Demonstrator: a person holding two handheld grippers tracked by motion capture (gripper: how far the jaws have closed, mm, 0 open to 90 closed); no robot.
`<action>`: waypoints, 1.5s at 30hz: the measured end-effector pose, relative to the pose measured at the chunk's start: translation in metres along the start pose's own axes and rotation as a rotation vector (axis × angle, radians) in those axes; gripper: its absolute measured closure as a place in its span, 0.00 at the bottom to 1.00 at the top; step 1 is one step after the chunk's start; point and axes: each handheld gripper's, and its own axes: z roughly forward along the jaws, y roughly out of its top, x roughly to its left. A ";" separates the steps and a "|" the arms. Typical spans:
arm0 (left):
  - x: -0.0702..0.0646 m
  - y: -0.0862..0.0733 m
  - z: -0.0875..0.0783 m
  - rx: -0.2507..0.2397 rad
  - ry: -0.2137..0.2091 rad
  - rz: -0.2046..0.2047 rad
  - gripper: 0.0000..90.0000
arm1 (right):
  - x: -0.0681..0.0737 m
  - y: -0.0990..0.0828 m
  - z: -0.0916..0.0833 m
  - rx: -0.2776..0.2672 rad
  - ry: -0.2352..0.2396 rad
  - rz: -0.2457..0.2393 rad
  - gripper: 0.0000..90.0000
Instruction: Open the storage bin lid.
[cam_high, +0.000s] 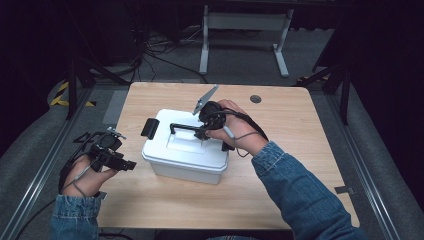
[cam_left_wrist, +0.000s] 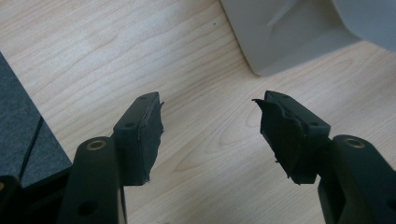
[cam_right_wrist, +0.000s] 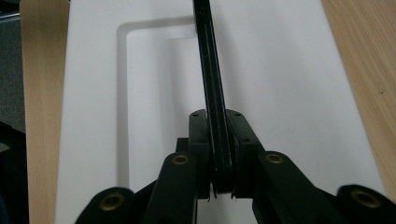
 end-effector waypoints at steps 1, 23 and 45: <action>-0.001 0.000 -0.001 -0.008 -0.001 0.000 0.44 | 0.000 0.000 0.000 0.001 0.003 -0.005 0.93; -0.002 0.002 0.001 -0.006 0.000 0.016 0.45 | -0.003 0.009 -0.038 -0.123 -0.010 -0.004 0.94; 0.001 0.001 0.003 -0.003 -0.001 0.012 0.45 | -0.008 -0.011 -0.082 -0.195 -0.071 0.038 0.94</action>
